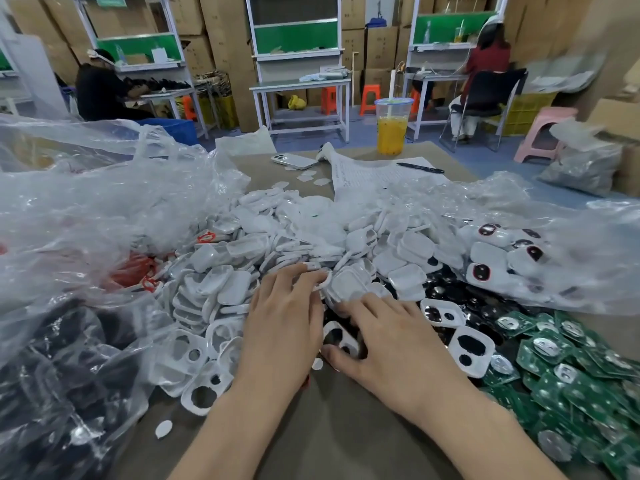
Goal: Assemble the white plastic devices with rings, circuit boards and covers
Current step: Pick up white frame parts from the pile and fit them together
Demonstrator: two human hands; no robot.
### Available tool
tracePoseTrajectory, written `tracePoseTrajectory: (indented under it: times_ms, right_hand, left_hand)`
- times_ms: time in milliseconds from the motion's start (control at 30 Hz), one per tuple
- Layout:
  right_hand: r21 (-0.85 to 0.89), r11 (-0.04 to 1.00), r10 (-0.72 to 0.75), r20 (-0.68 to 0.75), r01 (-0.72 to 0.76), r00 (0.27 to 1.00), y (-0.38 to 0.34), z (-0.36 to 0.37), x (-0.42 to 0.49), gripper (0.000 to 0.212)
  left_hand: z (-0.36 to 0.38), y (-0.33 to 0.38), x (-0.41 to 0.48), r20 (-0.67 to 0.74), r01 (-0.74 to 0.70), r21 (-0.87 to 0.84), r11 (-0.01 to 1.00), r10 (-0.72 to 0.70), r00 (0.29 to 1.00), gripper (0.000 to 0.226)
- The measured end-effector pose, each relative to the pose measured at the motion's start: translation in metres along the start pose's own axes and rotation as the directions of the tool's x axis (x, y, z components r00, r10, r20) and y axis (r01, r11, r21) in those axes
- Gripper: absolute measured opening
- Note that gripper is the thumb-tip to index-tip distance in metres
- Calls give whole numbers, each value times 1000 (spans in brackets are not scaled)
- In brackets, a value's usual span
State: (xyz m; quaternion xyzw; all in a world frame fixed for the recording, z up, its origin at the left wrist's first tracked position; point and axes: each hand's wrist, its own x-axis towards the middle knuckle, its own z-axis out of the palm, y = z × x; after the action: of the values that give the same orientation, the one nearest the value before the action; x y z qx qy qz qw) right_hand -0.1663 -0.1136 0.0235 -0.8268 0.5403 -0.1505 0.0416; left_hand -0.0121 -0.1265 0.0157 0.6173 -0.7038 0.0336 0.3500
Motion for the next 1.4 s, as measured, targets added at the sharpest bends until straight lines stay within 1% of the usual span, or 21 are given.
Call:
tracePoseTrajectory:
  times_ms: [67, 133, 300, 400, 500, 600, 667, 700, 767, 833, 900, 967, 1033, 1133, 1267, 1333, 1400]
  right_hand:
    - [-7, 1000, -19, 16, 20, 1000, 2, 0, 1, 54]
    - [22, 998, -53, -4, 53, 999, 4, 0, 1, 45]
    - [232, 967, -81, -108, 104, 991, 9, -3, -3, 15]
    - [340, 936, -52, -135, 96, 989, 14, -7, -4, 13]
    - [458, 886, 20, -206, 79, 978, 17, -15, -4, 8]
    - [641, 765, 174, -300, 63, 938, 20, -20, -2, 10]
    - [748, 660, 285, -325, 61, 902, 21, -24, 0, 12]
    - [810, 584, 336, -304, 56, 891, 21, -25, 1, 14]
    - [917, 397, 416, -221, 42, 882, 22, -26, 1, 19]
    - [965, 260, 458, -146, 25, 877, 23, -26, 2, 17]
    - [981, 193, 480, -98, 5, 871, 24, -25, 4, 18]
    - [988, 151, 489, -65, -11, 870, 25, -23, 5, 21]
    - [996, 92, 488, -32, -16, 872, 25, -24, 7, 21]
    - [999, -8, 479, 34, -34, 877, 26, -25, 6, 16]
    - [986, -165, 444, 109, -38, 889, 28, -30, 7, 19]
    - [972, -233, 427, 129, -29, 895, 29, -30, 7, 21]
    - [964, -267, 409, 128, -16, 904, 29, -30, 8, 25]
  left_hand:
    - [0, 1, 0, 10, 17, -11, 1000, -17, 1000, 31]
    - [-1, 2, 0, 26, 37, -14, 999, -37, 999, 32]
    - [-2, 6, -1, 54, 65, -3, 998, -65, 996, 32]
    - [-4, 7, -2, 63, 76, -29, 997, -74, 995, 32]
    - [-7, 7, -2, 72, 73, -65, 995, -68, 995, 35]
    - [-12, 10, -2, 83, 73, -144, 987, -61, 995, 40]
    - [-19, 11, -4, 83, 33, -179, 983, -18, 996, 41]
    - [-23, 12, -5, 81, 7, -195, 981, 9, 997, 40]
    - [-35, 13, -9, 106, -53, -201, 978, 75, 991, 33]
    - [-44, 12, -14, 182, -132, -140, 981, 157, 971, 31]
    - [-50, 8, -21, 267, -187, -66, 980, 198, 943, 30]
    - [-53, 3, -30, 336, -203, -19, 979, 197, 921, 24]
    - [-55, -3, -37, 374, -203, 2, 979, 188, 908, 21]
    - [-55, -7, -40, 386, -203, 2, 979, 186, 903, 20]
    - [-51, -6, -40, 398, -249, 43, 967, 212, 892, 27]
    - [-52, -3, -40, 387, -275, 64, 959, 230, 893, 19]
    - [-51, 1, -41, 380, -296, 59, 953, 252, 890, 12]
